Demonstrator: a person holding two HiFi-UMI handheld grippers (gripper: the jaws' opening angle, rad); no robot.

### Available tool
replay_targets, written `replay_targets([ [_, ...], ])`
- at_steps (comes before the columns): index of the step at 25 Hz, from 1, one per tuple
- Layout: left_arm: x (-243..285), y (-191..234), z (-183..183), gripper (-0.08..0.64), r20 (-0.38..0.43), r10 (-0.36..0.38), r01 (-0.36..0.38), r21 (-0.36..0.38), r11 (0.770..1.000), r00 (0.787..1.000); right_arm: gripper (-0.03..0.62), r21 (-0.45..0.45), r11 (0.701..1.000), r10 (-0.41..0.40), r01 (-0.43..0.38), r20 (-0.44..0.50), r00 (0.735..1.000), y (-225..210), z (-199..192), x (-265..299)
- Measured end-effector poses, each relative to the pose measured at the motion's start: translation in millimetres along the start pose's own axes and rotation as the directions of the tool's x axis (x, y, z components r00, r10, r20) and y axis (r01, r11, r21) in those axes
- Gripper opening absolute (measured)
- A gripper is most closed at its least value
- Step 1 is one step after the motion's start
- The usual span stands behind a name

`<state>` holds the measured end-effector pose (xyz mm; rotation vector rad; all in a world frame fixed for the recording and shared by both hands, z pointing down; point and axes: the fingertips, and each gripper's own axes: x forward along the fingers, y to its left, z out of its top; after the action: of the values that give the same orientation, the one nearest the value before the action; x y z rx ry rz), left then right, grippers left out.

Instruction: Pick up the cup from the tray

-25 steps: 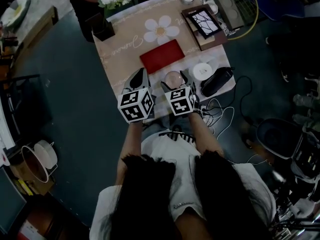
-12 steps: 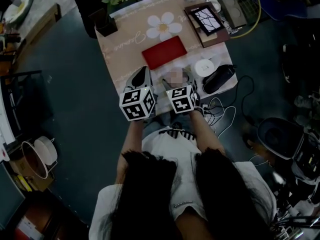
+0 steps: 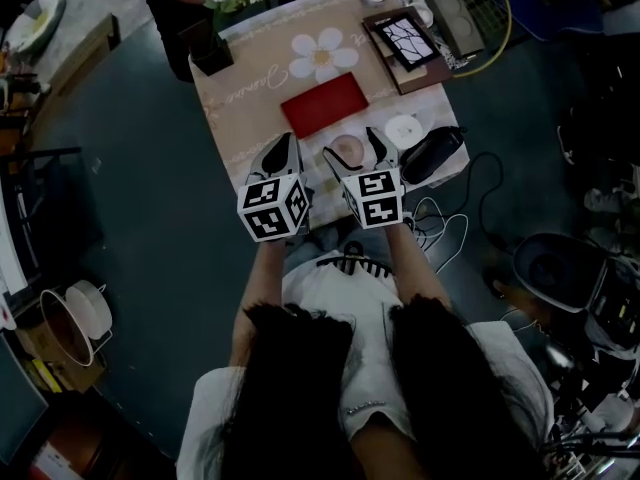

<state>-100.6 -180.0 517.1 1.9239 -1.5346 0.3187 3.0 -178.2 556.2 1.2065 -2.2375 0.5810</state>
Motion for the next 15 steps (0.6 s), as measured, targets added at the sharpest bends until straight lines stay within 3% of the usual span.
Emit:
replay_targets([
  [4,-7.8,-5.8,3.3,0.006,0.020,-0.024,0.024,0.013,1.000,1.000,0.394,-0.006,1.000,0.024,-0.024,0.061,0.998,7.4,24.4,-20.9],
  [7,-16.4,-9.3,5.1,0.006,0.036,-0.042,0.041,0.027,0.999,0.998,0.390,0.008,1.000,-0.002,0.001,0.111,0.994,8.9,39.2,-36.5],
  [11,-27.3,-16.6,2.1,0.006,0.046,-0.069,0.067,0.044,0.997,0.997,0.267,0.008,0.999,-0.052,0.052,0.129,0.990,12.6,42.9,-49.3],
  [15,-36.8,-26.9,-13.0,0.006,0.027,-0.096,0.094,0.056,0.994,0.995,0.196,0.044,0.998,-0.054,0.049,0.109,0.993,25.6,32.2,-55.6],
])
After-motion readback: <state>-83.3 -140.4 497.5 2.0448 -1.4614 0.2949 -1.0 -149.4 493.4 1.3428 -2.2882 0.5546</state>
